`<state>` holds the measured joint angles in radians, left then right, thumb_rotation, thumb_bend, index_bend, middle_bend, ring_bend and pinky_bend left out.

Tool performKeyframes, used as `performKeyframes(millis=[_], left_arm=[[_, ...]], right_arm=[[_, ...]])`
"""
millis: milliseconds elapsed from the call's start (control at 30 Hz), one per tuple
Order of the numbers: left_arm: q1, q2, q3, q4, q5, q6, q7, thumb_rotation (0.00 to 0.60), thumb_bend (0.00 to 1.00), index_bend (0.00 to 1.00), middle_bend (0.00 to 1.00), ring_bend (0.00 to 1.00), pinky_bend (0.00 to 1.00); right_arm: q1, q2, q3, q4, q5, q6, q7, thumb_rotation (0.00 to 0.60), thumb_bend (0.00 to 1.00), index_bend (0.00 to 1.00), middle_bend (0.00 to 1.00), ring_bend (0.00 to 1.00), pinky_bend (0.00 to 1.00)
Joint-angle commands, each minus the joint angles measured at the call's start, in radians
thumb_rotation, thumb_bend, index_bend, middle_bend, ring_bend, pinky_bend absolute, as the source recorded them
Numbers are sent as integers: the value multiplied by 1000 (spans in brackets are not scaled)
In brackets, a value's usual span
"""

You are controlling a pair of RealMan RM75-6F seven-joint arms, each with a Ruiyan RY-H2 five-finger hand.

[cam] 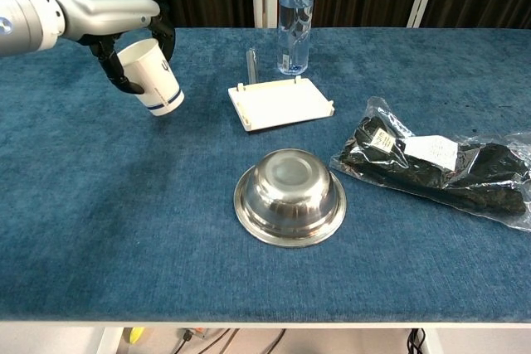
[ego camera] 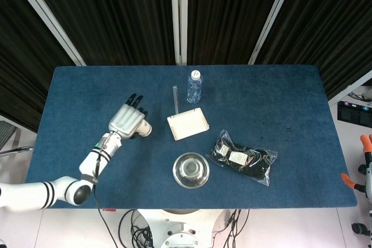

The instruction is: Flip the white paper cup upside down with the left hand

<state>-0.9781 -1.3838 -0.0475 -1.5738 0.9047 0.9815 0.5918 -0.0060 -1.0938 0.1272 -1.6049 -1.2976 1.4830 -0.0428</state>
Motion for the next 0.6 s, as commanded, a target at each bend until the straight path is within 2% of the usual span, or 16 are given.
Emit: performKeyframes(millis=[33, 167, 267, 467, 600], left_arm=[[131, -30, -61, 72, 108, 19, -375, 600, 221, 389, 385, 25, 0], [189, -39, -99, 126, 95, -62, -644, 600, 234, 392, 385, 25, 0], [229, -70, -123, 186, 125, -81, -813, 600, 238, 394, 387, 25, 0], [282, -168, -123, 341, 267, -38, -1048, 600, 240, 398, 390, 25, 0], [294, -213, -116, 421, 321, -48, -1161, 600, 240, 398, 390, 25, 0]], right_arm=[[0, -3, 0, 3, 0, 0, -2, 600, 101, 0, 0, 0, 0], [4, -9, 1, 11, 0, -5, -2, 600, 100, 0, 0, 0, 0], [6, -13, 2, 16, 0, -8, 0, 600, 103, 0, 0, 0, 0], [10, -16, 2, 21, 4, -20, 3, 600, 100, 0, 0, 0, 0], [11, -18, 2, 26, 4, -21, 6, 600, 102, 0, 0, 0, 0]])
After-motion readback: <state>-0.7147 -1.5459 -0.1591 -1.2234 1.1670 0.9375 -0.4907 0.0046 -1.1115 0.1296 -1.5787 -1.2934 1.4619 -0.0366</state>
